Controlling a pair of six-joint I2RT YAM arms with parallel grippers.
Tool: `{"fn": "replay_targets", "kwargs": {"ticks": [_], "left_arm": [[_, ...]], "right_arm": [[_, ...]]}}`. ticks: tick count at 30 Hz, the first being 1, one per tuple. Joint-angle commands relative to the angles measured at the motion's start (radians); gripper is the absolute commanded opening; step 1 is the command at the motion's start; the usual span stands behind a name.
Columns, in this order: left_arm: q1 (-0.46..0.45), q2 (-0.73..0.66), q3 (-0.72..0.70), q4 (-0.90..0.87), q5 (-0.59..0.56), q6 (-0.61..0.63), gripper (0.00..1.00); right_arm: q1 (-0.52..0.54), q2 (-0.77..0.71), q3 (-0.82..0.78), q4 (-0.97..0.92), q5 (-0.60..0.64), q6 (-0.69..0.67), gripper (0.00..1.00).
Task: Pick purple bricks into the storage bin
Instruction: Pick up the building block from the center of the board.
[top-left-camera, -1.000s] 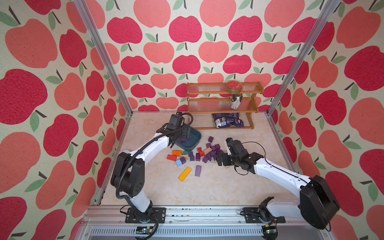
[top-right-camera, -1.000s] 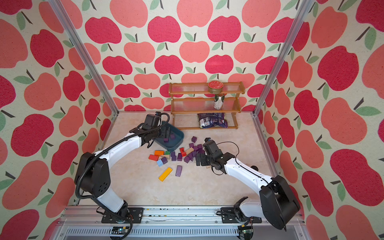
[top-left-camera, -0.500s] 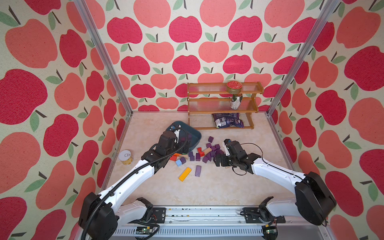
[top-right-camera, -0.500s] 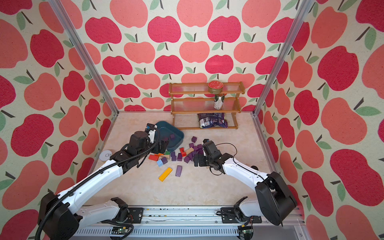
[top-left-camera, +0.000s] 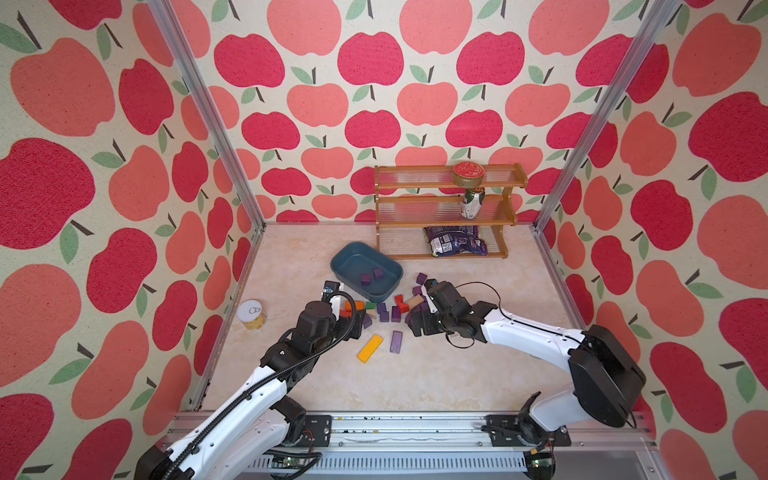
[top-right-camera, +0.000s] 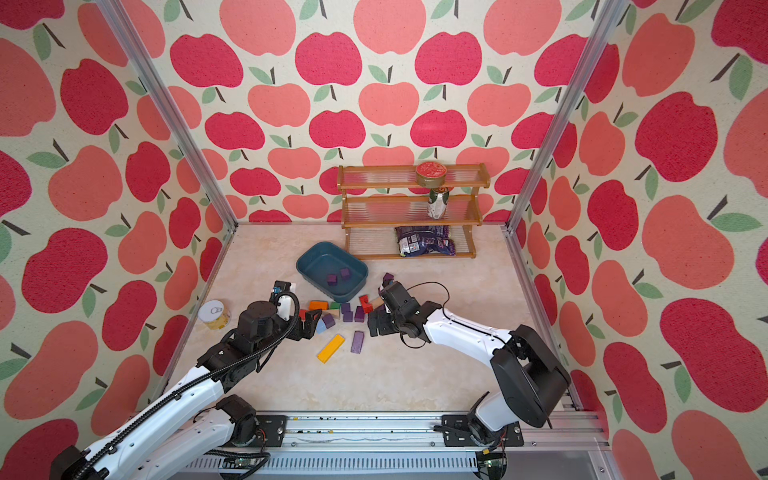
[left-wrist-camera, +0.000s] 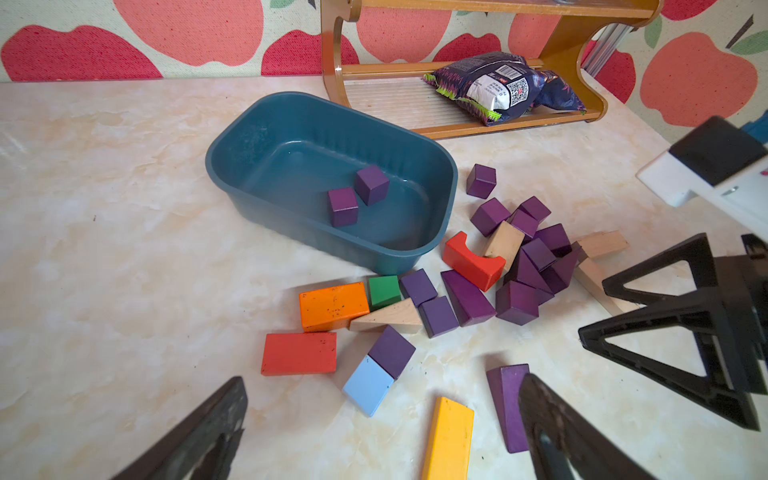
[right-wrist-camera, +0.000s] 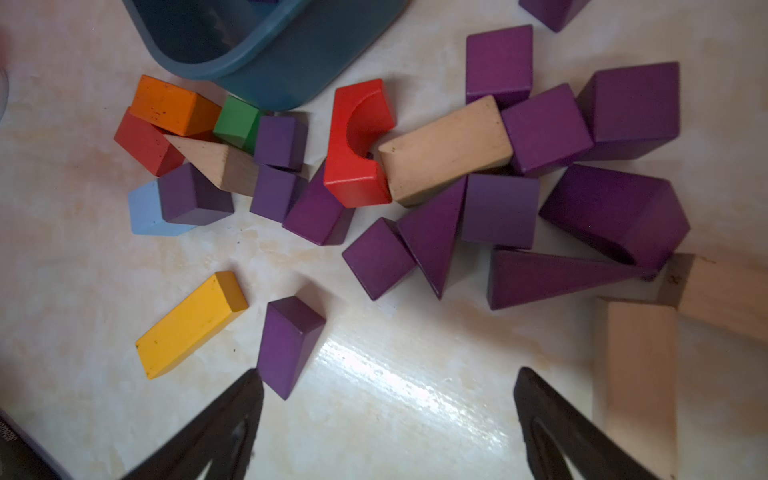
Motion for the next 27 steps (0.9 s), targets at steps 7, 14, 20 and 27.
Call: {"fn": "replay_targets", "kwargs": {"ticks": [7,14,20,27], "left_arm": [[0.000,-0.166,-0.106,-0.035,-0.057,-0.063,0.99],[0.001,-0.249,-0.124,-0.081,-0.080,-0.062,0.99],[0.002,-0.264,-0.129,-0.084,-0.088,-0.064,0.99],[0.001,-0.255,-0.127,-0.081,-0.085,-0.065,0.99]], "right_arm": [[0.063,0.164,0.142,-0.067,-0.052,0.046,0.83],[0.108,0.243,0.196,-0.072,-0.048,0.067,0.71],[0.135,0.265,0.209,-0.085,-0.039,0.080,0.68],[0.153,0.284,0.220,-0.114,-0.012,0.085,0.65]]}}
